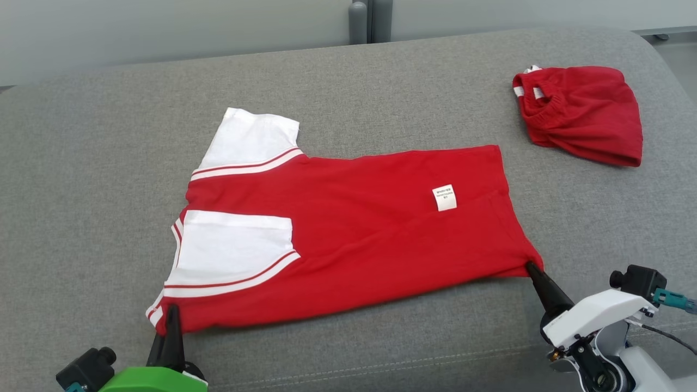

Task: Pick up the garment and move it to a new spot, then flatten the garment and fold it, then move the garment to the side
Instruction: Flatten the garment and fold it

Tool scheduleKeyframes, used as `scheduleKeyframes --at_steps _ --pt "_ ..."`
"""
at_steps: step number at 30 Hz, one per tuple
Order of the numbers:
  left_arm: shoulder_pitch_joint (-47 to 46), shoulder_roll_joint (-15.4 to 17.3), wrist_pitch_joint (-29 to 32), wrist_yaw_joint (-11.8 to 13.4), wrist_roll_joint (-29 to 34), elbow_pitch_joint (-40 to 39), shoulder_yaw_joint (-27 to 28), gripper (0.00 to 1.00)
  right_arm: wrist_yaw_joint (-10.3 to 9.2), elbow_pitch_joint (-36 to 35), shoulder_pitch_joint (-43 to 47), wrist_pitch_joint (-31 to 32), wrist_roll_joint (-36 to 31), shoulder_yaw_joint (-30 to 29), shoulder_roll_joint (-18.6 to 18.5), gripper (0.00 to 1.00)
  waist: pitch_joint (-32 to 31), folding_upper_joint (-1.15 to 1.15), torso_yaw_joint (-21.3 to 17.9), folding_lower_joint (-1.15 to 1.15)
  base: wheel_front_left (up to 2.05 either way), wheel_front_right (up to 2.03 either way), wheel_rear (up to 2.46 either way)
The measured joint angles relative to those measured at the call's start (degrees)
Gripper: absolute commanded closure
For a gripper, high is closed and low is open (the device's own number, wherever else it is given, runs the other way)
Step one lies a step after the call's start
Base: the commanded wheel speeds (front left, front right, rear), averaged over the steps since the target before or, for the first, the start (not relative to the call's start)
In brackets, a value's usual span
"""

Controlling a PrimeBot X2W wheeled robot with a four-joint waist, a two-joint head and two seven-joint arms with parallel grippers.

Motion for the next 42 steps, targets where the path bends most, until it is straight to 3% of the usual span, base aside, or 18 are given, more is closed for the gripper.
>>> scheduleKeyframes --at_steps 5,6,9,10,11,12,27,33,42 --pt "0.3 0.0 0.3 1.3 0.8 1.3 -0.6 1.0 -0.51 -0.6 0.7 0.5 -0.3 0.8 -0.2 1.0 0.1 0.0 -0.3 0.0 0.0 0.0 0.0" --pt "0.3 0.0 0.3 1.4 1.0 1.6 -0.7 1.0 -0.52 -0.6 0.7 0.6 -0.6 1.1 -0.3 0.92 0.1 0.0 -0.3 0.0 0.0 0.0 0.0" --pt "0.3 0.1 0.8 2.1 1.6 2.1 -1.1 0.63 -1.02 -0.8 0.7 0.9 -1.2 1.6 -0.4 0.54 0.2 0.0 -0.4 0.0 0.0 0.0 0.0" --pt "0.3 0.1 0.8 2.3 1.8 2.2 -1.2 0.46 -1.07 -0.9 0.7 0.9 -1.7 1.8 -0.5 0.31 0.3 0.0 -0.4 0.0 0.0 0.0 0.0" --pt "0.2 0.1 1.2 2.4 1.9 2.3 -1.5 0.0 -1.16 -0.9 0.7 0.9 -2.3 1.9 -0.8 0.04 0.3 0.0 -0.4 0.0 0.0 0.0 0.0" --pt "0.2 0.1 1.7 2.4 1.9 2.4 -1.5 0.0 -1.58 -1.0 0.7 0.9 -2.9 2.1 -1.3 0.0 0.4 0.0 -0.3 0.0 0.0 0.0 0.0" --pt "-1.4 6.3 1.8 4.5 7.6 -1.2 -1.6 0.0 -4.12 -4.8 0.1 -0.1 -7.8 1.0 -6.8 0.0 1.4 0.0 -0.1 0.0 0.0 0.0 0.0" --pt "-10.2 8.8 3.4 4.5 12.3 -3.4 -5.0 0.0 -4.59 -7.0 -5.4 0.3 -11.5 2.2 -9.0 0.0 1.9 0.0 -0.2 0.0 0.0 0.0 0.0" --pt "-22.8 8.9 9.8 4.4 13.8 -1.2 -8.1 0.0 -4.56 -9.2 -13.5 4.3 -14.4 5.5 -10.1 0.0 4.4 0.0 -0.9 0.0 0.0 0.0 0.0"
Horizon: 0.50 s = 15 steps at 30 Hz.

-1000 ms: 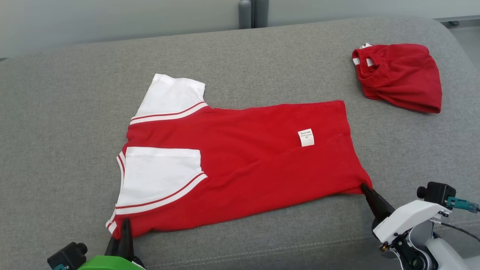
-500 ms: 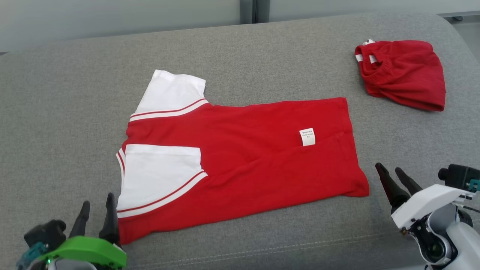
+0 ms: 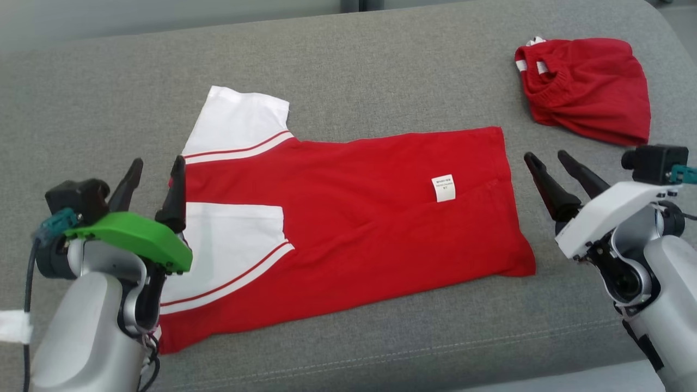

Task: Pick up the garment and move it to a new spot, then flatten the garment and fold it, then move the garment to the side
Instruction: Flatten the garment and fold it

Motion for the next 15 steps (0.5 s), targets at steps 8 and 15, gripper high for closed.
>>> scheduleKeyframes --at_steps 8,15 --pt "-9.3 1.8 5.5 0.0 2.2 4.1 -0.9 0.0 0.03 -1.6 -6.0 2.7 -1.8 1.8 0.1 0.0 3.8 0.0 -1.9 0.0 0.0 0.0 0.0" --pt "-16.7 3.0 9.5 0.1 3.0 7.3 -1.2 0.0 0.03 -2.6 -9.5 4.8 -2.0 2.5 0.5 0.0 8.0 0.0 -4.1 0.0 0.0 0.0 0.0"
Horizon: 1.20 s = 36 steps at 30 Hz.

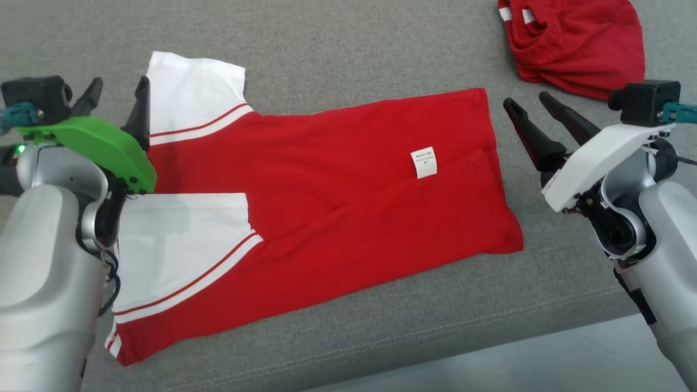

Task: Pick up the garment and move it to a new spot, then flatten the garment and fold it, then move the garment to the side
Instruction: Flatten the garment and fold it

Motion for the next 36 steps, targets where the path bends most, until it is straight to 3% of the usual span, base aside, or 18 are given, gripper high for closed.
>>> scheduleKeyframes --at_steps 14,36 --pt "-10.2 3.1 6.7 0.2 1.3 7.3 0.0 0.0 0.56 -2.6 -6.1 1.1 -0.3 0.0 0.6 0.0 8.5 0.0 -4.9 0.0 0.0 0.0 0.0" --pt "-17.7 3.8 6.1 0.6 3.8 16.3 -0.3 0.0 1.2 -1.3 -8.2 0.5 -0.4 0.7 1.7 0.0 12.5 0.0 -7.1 0.0 0.0 0.0 0.0"
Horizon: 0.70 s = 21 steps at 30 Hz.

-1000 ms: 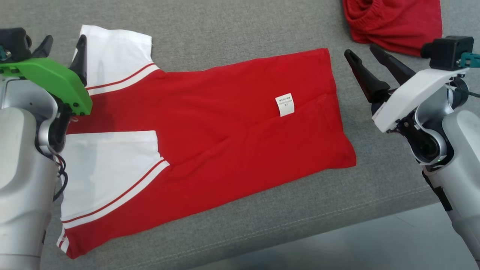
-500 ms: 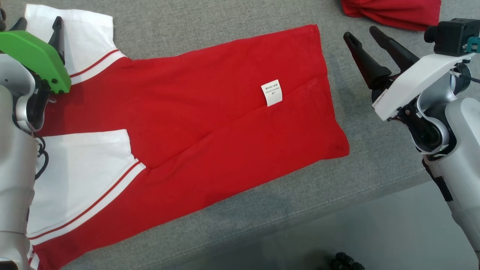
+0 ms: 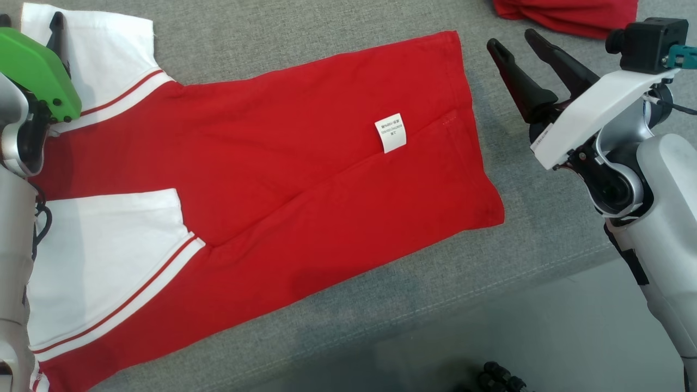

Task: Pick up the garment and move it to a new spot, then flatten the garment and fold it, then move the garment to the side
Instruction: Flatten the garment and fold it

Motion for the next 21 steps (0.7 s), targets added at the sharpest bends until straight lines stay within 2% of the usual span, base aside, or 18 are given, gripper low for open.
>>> scheduleKeyframes --at_steps 1,4,5,6,7,15,21 --pt "-0.3 0.0 0.0 0.0 0.0 0.3 0.0 0.0 0.0 0.0 -0.1 0.0 0.0 0.0 0.1 0.0 0.1 0.0 -0.1 0.0 0.0 0.0 0.0" --pt "-1.0 0.0 -0.5 0.0 0.1 1.3 -0.2 0.53 0.01 0.4 -0.1 0.0 -0.1 0.0 0.0 0.0 0.2 0.0 -0.4 0.0 0.0 0.0 0.0" --pt "-1.2 0.0 -0.5 0.0 0.1 1.6 -0.3 0.65 0.01 0.5 -0.1 -0.1 -0.1 0.0 0.0 0.0 0.3 0.0 -0.4 0.0 0.0 0.0 0.0" --pt "-1.3 -0.1 -0.5 -0.1 0.1 1.8 -0.5 0.65 0.01 0.6 -0.1 -0.1 -0.1 -0.1 0.0 0.0 0.3 0.0 -0.5 0.0 0.0 0.0 0.0" --pt "-1.5 -0.3 -0.7 -0.2 0.1 1.9 -0.9 1.0 0.0 0.6 -0.1 -0.2 -0.1 -0.3 -0.1 0.0 0.3 0.0 -0.4 0.0 0.0 0.0 0.0" --pt "-1.9 -2.6 -2.5 -3.5 0.5 2.9 -3.2 1.0 -0.03 2.0 -0.2 -1.5 -0.2 -2.1 -1.1 0.0 -0.1 0.0 1.4 0.0 0.0 0.0 0.0" --pt "-2.0 -3.7 -6.6 -5.4 0.5 2.0 -3.5 1.0 0.38 4.0 -0.7 -0.8 -0.1 -1.9 -1.8 0.0 -1.0 0.0 3.8 0.0 0.0 0.0 0.0"
